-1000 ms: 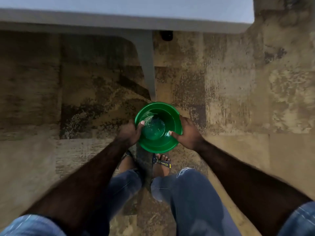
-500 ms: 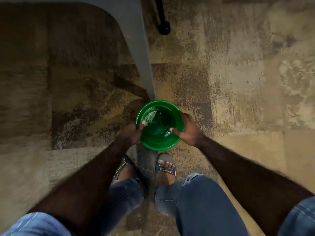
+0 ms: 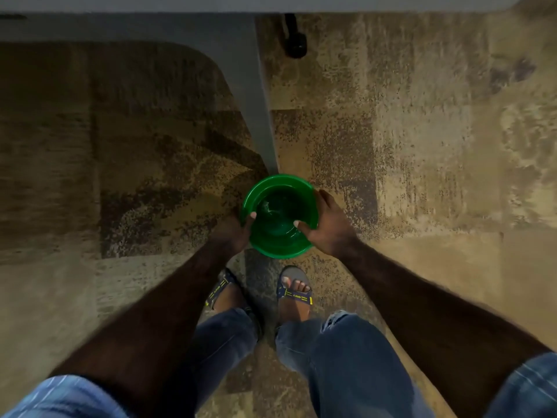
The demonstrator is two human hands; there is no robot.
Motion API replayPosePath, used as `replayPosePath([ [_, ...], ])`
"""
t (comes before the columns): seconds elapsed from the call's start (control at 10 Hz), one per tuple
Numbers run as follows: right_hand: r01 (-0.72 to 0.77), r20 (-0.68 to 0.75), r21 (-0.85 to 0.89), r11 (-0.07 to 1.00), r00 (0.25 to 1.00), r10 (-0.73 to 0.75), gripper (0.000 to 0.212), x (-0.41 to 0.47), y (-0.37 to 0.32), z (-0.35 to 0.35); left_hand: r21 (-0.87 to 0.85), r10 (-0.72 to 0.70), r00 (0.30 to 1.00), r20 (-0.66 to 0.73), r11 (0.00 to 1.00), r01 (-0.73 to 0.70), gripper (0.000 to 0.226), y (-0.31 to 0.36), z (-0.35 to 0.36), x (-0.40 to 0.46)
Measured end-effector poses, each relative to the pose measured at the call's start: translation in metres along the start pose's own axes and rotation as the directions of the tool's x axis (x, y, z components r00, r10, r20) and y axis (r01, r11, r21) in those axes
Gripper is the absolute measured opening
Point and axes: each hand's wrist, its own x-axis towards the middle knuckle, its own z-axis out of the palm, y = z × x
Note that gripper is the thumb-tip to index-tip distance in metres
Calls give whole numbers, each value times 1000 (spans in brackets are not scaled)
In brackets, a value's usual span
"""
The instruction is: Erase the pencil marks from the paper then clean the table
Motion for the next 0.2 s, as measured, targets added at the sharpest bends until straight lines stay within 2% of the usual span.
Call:
replayPosePath([
  [0.1,63,-46,-171,983,996,-72,104,-24,-20,-9,6,32,997,-76,999,-32,58,15,-15,-30],
  [0.2,162,-58,-296,941,981,-187,98,-57,-48,-29,45,0,999,-49,999,3,57,41,-36,-67],
])
